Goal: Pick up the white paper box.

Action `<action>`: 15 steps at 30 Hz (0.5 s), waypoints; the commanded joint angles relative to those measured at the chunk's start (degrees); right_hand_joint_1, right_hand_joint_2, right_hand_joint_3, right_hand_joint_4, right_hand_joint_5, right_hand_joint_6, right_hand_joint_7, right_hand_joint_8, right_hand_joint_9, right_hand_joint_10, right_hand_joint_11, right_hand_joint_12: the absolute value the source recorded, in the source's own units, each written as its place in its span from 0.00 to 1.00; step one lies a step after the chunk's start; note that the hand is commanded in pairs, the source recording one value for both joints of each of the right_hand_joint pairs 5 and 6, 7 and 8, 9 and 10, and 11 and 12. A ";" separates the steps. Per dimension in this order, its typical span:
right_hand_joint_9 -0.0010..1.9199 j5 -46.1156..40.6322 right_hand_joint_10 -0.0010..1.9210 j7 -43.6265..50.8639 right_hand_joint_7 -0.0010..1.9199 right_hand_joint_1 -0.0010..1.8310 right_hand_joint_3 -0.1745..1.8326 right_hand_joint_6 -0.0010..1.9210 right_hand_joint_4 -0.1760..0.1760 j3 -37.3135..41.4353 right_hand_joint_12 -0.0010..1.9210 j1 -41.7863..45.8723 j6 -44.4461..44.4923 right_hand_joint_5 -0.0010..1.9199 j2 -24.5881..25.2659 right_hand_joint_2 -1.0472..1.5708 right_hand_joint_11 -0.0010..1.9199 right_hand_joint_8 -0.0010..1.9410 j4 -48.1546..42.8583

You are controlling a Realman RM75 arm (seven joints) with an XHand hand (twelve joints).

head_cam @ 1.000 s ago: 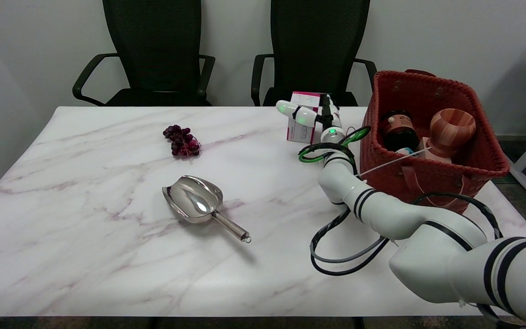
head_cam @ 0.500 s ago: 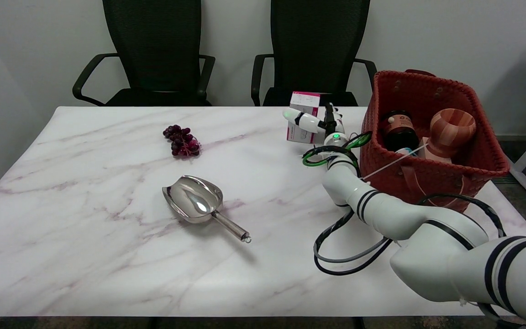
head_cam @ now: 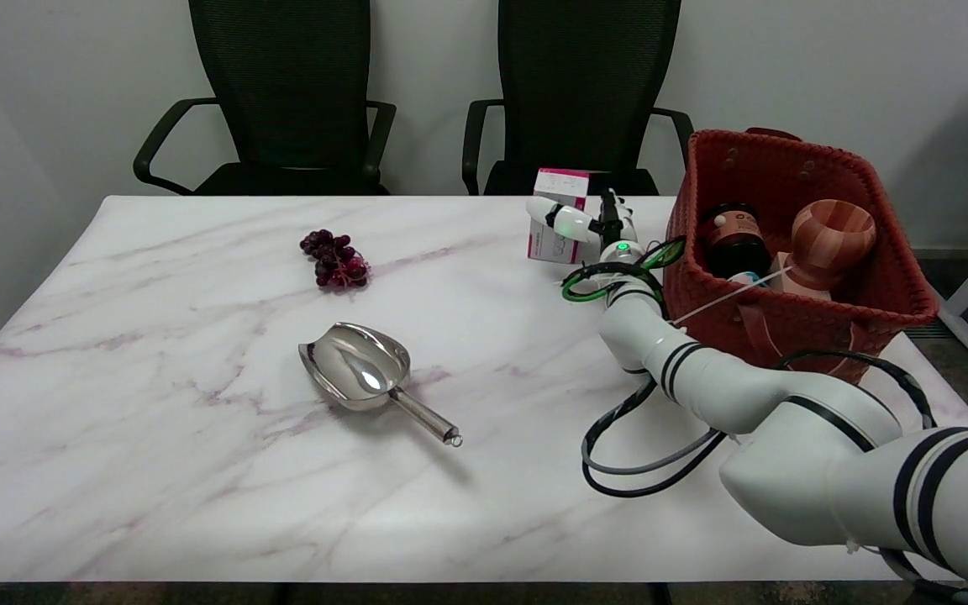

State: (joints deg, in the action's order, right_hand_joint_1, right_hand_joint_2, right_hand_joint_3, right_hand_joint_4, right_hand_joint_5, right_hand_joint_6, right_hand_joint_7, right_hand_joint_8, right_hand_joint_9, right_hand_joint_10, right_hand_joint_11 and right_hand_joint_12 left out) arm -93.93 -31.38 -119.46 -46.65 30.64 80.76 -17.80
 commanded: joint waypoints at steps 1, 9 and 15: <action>0.00 0.30 0.00 -0.39 0.00 0.62 0.28 0.00 0.50 -1.36 0.00 -1.27 -1.55 0.00 0.15 0.55 0.00 0.00 0.62; 0.00 0.30 0.00 -0.39 0.00 0.62 0.29 0.00 0.50 -2.13 0.00 -1.32 -2.49 0.00 0.39 0.55 0.00 0.00 -0.02; 0.00 0.30 0.00 -0.39 0.00 0.62 0.30 0.00 0.50 -2.27 0.00 -1.35 -2.49 0.00 1.05 0.54 0.00 0.00 -0.13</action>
State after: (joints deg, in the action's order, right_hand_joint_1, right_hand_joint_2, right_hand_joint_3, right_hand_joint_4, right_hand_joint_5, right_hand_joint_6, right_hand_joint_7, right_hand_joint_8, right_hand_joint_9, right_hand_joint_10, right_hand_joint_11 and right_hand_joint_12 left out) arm -93.71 -31.66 -120.69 -47.57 29.04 81.00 -17.57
